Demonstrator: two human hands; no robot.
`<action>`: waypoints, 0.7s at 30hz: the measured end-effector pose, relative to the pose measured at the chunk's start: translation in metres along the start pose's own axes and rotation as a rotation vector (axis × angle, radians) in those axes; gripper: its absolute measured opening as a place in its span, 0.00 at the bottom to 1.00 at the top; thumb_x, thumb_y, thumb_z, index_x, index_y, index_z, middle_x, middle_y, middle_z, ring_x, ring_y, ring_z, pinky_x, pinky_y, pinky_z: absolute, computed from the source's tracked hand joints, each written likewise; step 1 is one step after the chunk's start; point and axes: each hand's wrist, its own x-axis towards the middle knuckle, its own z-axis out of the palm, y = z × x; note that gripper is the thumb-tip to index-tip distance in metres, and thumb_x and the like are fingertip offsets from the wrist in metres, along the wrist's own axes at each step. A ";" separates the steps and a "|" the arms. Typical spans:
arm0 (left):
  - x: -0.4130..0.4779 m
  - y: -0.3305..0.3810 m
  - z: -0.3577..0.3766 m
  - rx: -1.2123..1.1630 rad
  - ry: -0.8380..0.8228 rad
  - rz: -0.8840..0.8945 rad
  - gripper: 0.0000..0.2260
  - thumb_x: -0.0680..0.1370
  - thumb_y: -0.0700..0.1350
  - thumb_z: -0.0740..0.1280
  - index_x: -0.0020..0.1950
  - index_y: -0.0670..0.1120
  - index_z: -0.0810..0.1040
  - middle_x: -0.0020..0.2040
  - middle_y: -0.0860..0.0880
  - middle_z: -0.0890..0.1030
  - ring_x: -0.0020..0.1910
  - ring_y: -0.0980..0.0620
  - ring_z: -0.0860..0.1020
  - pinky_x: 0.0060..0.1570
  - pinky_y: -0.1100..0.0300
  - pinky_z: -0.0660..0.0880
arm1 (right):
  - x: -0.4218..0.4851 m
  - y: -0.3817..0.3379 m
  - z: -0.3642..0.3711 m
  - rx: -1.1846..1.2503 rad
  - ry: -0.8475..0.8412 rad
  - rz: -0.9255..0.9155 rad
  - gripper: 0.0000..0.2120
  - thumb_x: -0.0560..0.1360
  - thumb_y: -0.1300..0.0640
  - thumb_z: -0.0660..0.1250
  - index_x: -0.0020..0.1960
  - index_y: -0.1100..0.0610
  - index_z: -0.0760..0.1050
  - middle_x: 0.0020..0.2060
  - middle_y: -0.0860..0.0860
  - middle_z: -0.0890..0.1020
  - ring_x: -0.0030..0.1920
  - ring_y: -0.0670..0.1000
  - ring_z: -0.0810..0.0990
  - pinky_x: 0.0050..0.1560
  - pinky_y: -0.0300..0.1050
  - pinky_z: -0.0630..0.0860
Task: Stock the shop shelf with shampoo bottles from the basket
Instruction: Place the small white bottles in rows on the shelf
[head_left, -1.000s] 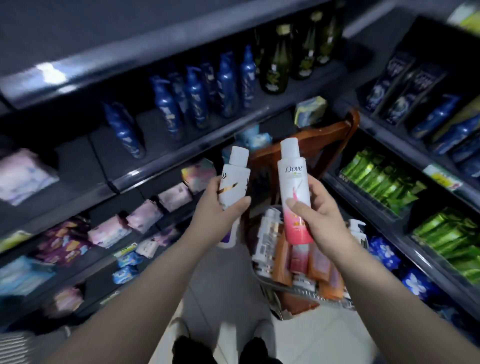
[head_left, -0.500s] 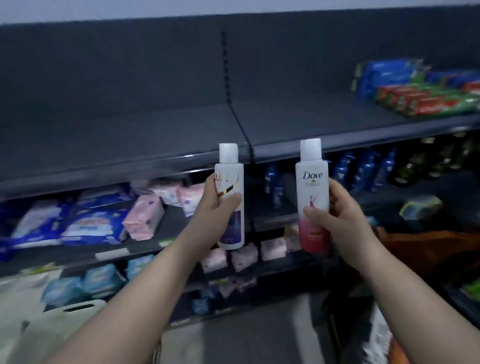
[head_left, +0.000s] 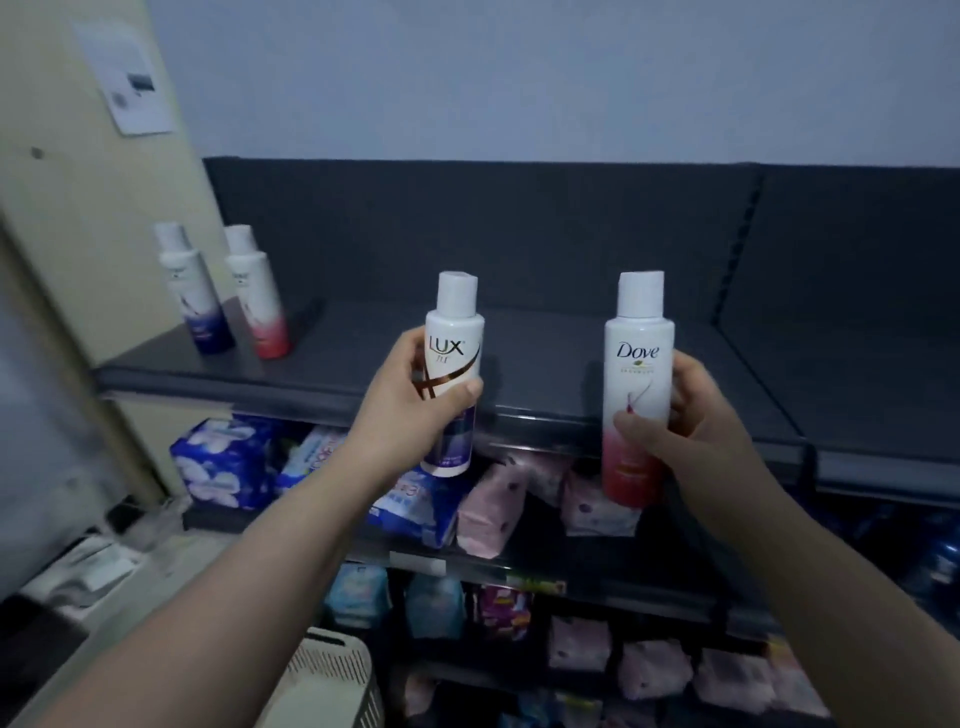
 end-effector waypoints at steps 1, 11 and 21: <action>0.007 -0.003 -0.008 0.003 0.034 0.002 0.21 0.71 0.43 0.74 0.60 0.56 0.72 0.53 0.52 0.81 0.49 0.56 0.80 0.50 0.61 0.76 | 0.010 0.001 0.007 -0.002 -0.017 -0.008 0.27 0.72 0.69 0.69 0.66 0.48 0.69 0.54 0.47 0.83 0.52 0.48 0.82 0.49 0.44 0.78; 0.062 -0.027 -0.081 0.043 0.402 -0.022 0.19 0.72 0.40 0.74 0.57 0.56 0.73 0.52 0.53 0.81 0.49 0.56 0.80 0.48 0.62 0.76 | 0.132 0.012 0.070 0.075 -0.225 -0.032 0.30 0.71 0.73 0.68 0.66 0.49 0.69 0.55 0.48 0.82 0.54 0.47 0.82 0.54 0.46 0.77; 0.080 -0.049 -0.152 0.106 0.671 -0.084 0.18 0.71 0.42 0.75 0.56 0.54 0.73 0.50 0.55 0.81 0.48 0.55 0.80 0.49 0.57 0.78 | 0.220 0.032 0.166 -0.028 -0.447 -0.026 0.22 0.69 0.69 0.73 0.57 0.50 0.73 0.51 0.48 0.83 0.52 0.49 0.82 0.57 0.50 0.77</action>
